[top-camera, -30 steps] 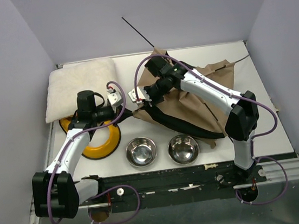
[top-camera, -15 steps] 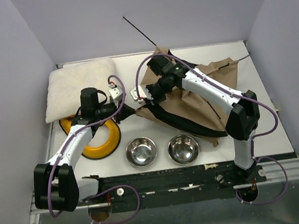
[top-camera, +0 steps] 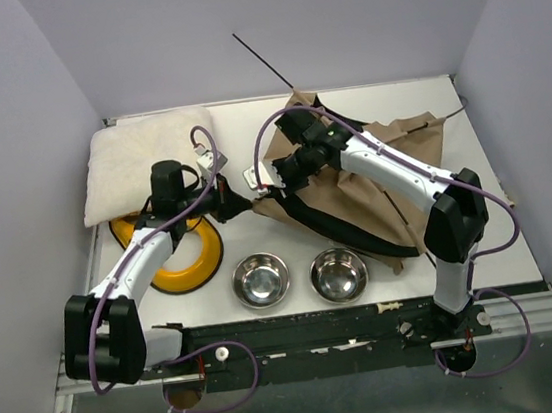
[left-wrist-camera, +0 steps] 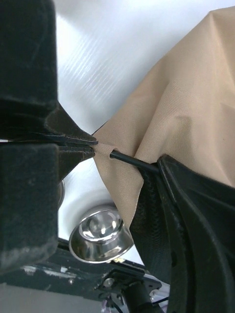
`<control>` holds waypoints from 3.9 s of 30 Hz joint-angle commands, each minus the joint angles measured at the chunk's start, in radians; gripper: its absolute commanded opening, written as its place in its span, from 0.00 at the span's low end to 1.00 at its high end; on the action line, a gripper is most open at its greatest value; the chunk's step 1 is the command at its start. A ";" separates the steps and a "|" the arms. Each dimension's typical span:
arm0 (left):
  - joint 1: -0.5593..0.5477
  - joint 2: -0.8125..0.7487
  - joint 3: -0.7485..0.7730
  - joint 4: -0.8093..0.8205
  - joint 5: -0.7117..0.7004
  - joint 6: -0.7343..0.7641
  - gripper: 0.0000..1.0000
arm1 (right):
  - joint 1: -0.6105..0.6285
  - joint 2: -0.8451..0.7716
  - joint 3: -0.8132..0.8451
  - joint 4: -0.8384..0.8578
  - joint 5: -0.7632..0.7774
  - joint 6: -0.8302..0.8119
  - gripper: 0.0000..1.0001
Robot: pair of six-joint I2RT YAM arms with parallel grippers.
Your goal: Set up the pet tent
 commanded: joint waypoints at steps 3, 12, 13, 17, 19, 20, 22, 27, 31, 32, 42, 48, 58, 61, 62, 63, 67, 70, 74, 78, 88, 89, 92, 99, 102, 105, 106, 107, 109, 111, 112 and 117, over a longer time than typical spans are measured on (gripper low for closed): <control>-0.050 0.086 0.148 -0.023 0.005 -0.121 0.00 | 0.008 0.009 -0.010 0.035 0.017 -0.029 0.01; -0.101 0.149 0.235 -0.132 -0.006 -0.141 0.00 | 0.011 -0.027 -0.094 0.070 0.017 -0.116 0.01; -0.104 0.142 0.229 -0.112 -0.009 -0.140 0.00 | 0.011 -0.027 -0.094 0.064 0.014 -0.116 0.01; -0.125 0.088 0.168 -0.005 0.000 -0.049 0.00 | 0.011 -0.026 -0.091 0.039 -0.019 -0.116 0.01; -0.142 0.059 0.148 0.012 -0.018 0.036 0.00 | 0.011 -0.027 -0.082 0.012 -0.040 -0.118 0.01; -0.150 0.054 0.147 0.006 -0.020 0.089 0.00 | 0.011 -0.026 -0.081 -0.002 -0.049 -0.126 0.01; -0.155 0.059 0.166 -0.021 -0.036 0.194 0.00 | 0.011 -0.024 -0.075 -0.023 -0.063 -0.129 0.01; -0.142 0.089 0.211 -0.069 0.114 0.278 0.10 | 0.011 -0.020 -0.059 -0.036 -0.063 -0.109 0.01; -0.098 0.059 0.171 -0.009 0.155 0.210 0.27 | -0.003 -0.023 -0.050 -0.037 -0.057 -0.087 0.01; -0.083 0.051 0.165 -0.018 0.172 0.216 0.30 | -0.006 -0.027 -0.050 -0.037 -0.059 -0.087 0.01; -0.046 -0.015 0.124 -0.319 0.145 0.483 0.49 | -0.014 -0.024 -0.026 -0.034 -0.069 -0.060 0.01; -0.052 0.019 0.088 -0.172 0.111 0.428 0.50 | -0.015 -0.026 0.004 -0.034 -0.097 -0.040 0.01; -0.078 0.123 0.128 -0.008 0.102 0.319 0.46 | -0.015 -0.035 -0.001 -0.037 -0.115 -0.038 0.01; -0.083 0.140 0.133 0.029 0.109 0.281 0.40 | -0.015 -0.037 -0.001 -0.037 -0.115 -0.038 0.01; -0.084 0.143 0.134 0.038 0.115 0.273 0.40 | -0.015 -0.035 -0.001 -0.037 -0.114 -0.038 0.01; -0.086 0.141 0.136 0.041 0.129 0.264 0.40 | -0.015 -0.034 -0.002 -0.040 -0.112 -0.038 0.01; -0.089 0.125 0.114 0.113 0.143 0.192 0.42 | -0.015 -0.034 -0.005 -0.040 -0.108 -0.044 0.01; -0.095 0.132 0.114 0.127 0.134 0.175 0.33 | -0.015 -0.032 -0.004 -0.039 -0.112 -0.041 0.01; -0.098 0.155 0.130 0.080 0.134 0.192 0.04 | -0.017 -0.034 -0.002 -0.034 -0.102 -0.035 0.01; -0.086 0.134 0.127 -0.015 0.138 0.264 0.00 | -0.034 -0.040 -0.010 -0.034 -0.073 -0.040 0.01; -0.033 0.077 0.090 -0.109 0.146 0.361 0.00 | -0.147 -0.035 -0.024 -0.068 -0.010 -0.126 0.22; -0.030 0.079 0.093 -0.115 0.148 0.365 0.00 | -0.159 -0.035 -0.024 -0.074 -0.005 -0.136 0.22; -0.024 0.079 0.093 -0.126 0.146 0.391 0.00 | -0.187 -0.034 -0.025 -0.082 0.007 -0.156 0.22; -0.026 0.091 0.134 -0.147 0.177 0.405 0.09 | -0.192 -0.034 -0.033 -0.057 -0.039 -0.124 0.01; -0.026 0.079 0.168 -0.170 0.181 0.396 0.38 | -0.192 -0.043 -0.039 -0.042 -0.052 -0.123 0.01; -0.027 0.056 0.183 -0.134 0.171 0.359 0.39 | -0.192 -0.041 -0.036 -0.045 -0.052 -0.123 0.01; -0.029 0.049 0.183 -0.106 0.166 0.336 0.41 | -0.192 -0.040 -0.035 -0.048 -0.056 -0.124 0.01; -0.036 0.048 0.185 -0.079 0.155 0.318 0.41 | -0.192 -0.040 -0.035 -0.045 -0.056 -0.118 0.01; -0.055 0.057 0.199 -0.071 0.140 0.308 0.41 | -0.192 -0.040 -0.036 -0.045 -0.060 -0.116 0.01; -0.079 0.069 0.202 -0.060 0.122 0.302 0.41 | -0.192 -0.043 -0.036 -0.042 -0.065 -0.112 0.01; -0.093 0.077 0.200 -0.046 0.116 0.301 0.41 | -0.192 -0.043 -0.035 -0.037 -0.069 -0.106 0.01; -0.130 0.124 0.197 0.031 0.076 0.272 0.40 | -0.190 -0.049 -0.025 -0.045 -0.083 -0.100 0.01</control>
